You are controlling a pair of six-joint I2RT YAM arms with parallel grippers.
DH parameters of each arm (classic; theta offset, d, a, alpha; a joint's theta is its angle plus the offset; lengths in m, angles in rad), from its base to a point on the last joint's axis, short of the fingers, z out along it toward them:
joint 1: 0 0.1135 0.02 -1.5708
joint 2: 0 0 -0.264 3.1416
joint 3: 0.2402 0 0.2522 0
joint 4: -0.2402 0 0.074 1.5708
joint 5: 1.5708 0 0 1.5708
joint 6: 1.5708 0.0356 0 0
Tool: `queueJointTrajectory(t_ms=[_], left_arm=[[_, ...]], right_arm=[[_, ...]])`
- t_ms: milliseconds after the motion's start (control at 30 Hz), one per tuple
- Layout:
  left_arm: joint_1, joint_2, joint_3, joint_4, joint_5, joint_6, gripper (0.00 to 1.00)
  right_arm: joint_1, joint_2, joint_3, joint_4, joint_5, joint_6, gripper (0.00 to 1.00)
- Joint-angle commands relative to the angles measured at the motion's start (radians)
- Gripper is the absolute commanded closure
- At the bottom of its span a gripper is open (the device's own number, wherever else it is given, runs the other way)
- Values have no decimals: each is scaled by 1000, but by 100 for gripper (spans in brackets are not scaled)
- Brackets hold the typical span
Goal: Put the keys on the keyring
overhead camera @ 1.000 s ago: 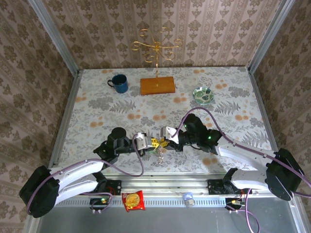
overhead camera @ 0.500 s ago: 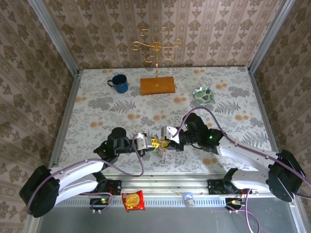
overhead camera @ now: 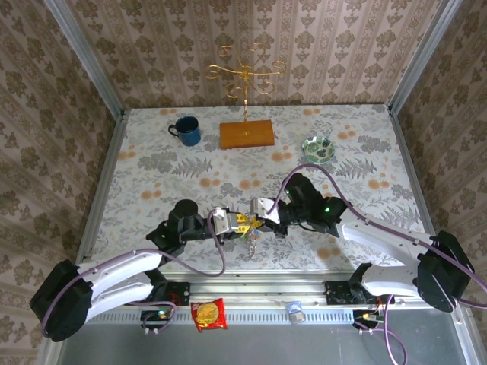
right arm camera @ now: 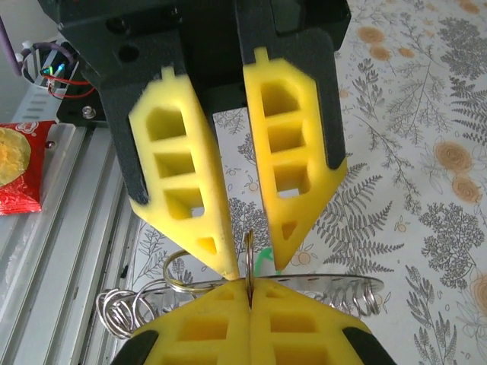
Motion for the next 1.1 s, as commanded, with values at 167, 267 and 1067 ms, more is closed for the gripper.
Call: queueJointTrajectory(t_ms=[167, 267, 1067], left_arm=[[-9, -11, 85, -189, -26, 69, 90], [-9, -18, 95, -205, -32, 68, 84], [-8, -7, 82, -137, 8, 26, 100]], right_arm=[[62, 56, 156, -230, 104, -144, 100], [82, 82, 195, -291, 149, -169, 100], [99, 49, 169, -213, 187, -89, 88]])
